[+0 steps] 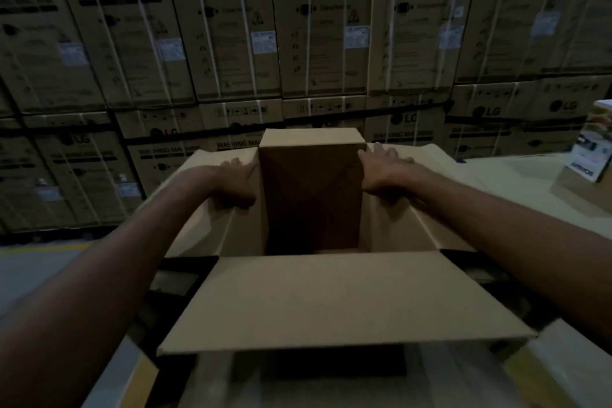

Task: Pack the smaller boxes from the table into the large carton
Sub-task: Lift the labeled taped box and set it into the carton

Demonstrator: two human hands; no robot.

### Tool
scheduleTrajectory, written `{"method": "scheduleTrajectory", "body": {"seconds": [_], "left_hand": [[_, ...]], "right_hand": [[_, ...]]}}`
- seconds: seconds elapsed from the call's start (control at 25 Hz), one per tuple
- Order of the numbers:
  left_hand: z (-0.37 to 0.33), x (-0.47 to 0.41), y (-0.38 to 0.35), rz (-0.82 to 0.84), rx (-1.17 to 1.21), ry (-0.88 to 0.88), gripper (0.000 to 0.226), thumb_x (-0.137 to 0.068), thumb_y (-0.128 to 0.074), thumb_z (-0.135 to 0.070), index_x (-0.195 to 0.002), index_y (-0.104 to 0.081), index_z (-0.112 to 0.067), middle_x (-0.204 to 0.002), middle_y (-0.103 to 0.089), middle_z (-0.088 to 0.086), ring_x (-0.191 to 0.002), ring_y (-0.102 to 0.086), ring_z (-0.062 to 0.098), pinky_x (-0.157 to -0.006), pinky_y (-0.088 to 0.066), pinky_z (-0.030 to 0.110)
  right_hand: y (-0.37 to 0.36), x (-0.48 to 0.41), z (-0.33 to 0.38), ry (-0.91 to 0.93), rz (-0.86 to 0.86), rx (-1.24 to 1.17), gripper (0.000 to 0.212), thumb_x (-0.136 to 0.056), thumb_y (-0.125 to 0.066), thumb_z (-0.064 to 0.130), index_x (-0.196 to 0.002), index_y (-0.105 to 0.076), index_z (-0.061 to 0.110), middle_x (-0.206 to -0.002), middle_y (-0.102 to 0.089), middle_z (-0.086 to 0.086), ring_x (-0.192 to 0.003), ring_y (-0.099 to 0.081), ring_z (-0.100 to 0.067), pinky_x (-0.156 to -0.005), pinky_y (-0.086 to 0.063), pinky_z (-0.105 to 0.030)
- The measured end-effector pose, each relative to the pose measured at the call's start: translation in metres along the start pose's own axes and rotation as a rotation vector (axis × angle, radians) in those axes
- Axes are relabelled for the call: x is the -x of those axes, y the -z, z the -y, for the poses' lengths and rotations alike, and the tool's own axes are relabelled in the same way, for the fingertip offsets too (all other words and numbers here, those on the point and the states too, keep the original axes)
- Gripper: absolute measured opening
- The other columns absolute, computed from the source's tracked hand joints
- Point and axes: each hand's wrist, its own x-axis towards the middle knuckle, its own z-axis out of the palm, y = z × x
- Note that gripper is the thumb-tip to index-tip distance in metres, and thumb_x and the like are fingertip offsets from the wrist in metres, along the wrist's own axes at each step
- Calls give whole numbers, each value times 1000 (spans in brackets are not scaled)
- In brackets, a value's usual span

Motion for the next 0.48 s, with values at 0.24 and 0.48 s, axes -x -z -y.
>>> {"method": "scheduleTrajectory", "body": {"seconds": [0.24, 0.48], "left_hand": [[-7, 25, -19, -125, 42, -4, 71, -102, -46, -23, -162, -9, -9, -168, -13, 13, -154, -17, 29, -124, -20, 44], [-12, 76, -37, -186, 110, 47, 66, -99, -49, -27, -159, -23, -16, -164, -25, 11, -148, -29, 30, -119, -27, 53]], "right_hand": [[1, 55, -22, -5, -29, -56, 70, -100, -47, 23, -163, -16, 28, -169, -9, -13, -154, -14, -36, -123, -18, -55], [5, 105, -43, 70, -41, -223, 55, -96, -49, 17, -151, -47, 22, -157, -38, -14, -141, -41, -32, -112, -39, -44]]}}
